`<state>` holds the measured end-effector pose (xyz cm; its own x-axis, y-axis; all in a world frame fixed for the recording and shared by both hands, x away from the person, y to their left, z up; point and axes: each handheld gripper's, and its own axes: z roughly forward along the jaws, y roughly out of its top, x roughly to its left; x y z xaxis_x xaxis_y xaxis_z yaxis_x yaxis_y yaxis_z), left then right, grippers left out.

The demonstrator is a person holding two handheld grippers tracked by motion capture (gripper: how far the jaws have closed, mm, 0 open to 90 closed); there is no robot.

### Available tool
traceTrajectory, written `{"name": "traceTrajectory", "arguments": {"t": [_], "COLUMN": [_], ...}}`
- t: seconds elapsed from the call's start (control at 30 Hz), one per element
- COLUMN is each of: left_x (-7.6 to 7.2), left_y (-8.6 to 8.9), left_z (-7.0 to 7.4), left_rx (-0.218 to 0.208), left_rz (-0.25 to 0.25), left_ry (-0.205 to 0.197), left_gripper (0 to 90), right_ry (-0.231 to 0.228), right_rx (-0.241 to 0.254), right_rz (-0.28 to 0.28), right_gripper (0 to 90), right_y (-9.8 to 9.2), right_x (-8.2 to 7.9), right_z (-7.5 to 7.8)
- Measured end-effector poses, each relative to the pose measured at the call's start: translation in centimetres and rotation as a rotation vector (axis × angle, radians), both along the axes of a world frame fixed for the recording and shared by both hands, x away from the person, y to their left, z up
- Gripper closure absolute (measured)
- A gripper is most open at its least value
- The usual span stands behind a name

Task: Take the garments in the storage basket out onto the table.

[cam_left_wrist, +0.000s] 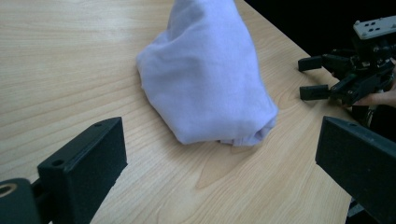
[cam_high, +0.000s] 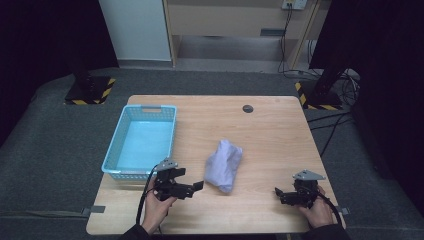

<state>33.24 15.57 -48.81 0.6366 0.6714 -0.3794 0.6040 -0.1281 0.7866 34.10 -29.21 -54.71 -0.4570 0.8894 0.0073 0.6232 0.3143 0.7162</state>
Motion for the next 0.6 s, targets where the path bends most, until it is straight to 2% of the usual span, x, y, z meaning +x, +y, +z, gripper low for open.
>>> {"name": "traceTrajectory", "arguments": {"t": [0.37, 0.4, 0.6], "left_x": [-0.4, -0.46, -0.42], "left_y": [0.07, 0.12, 0.24], "left_z": [-0.51, -0.58, -0.99], "left_rx": [0.071, 0.088, 0.096], "left_rz": [0.0, 0.0, -0.001], "left_ry": [-0.002, 0.0, 0.025], "left_gripper": [1.0, 0.9, 0.9], "right_ry": [0.0, 0.0, 0.0], "right_rx": [0.0, 0.0, 0.0], "right_rz": [0.0, 0.0, 0.0], "right_gripper": [0.6, 0.6, 0.6], "right_y": [0.0, 0.0, 0.0], "right_x": [0.0, 0.0, 0.0], "right_z": [0.0, 0.0, 0.0]}}
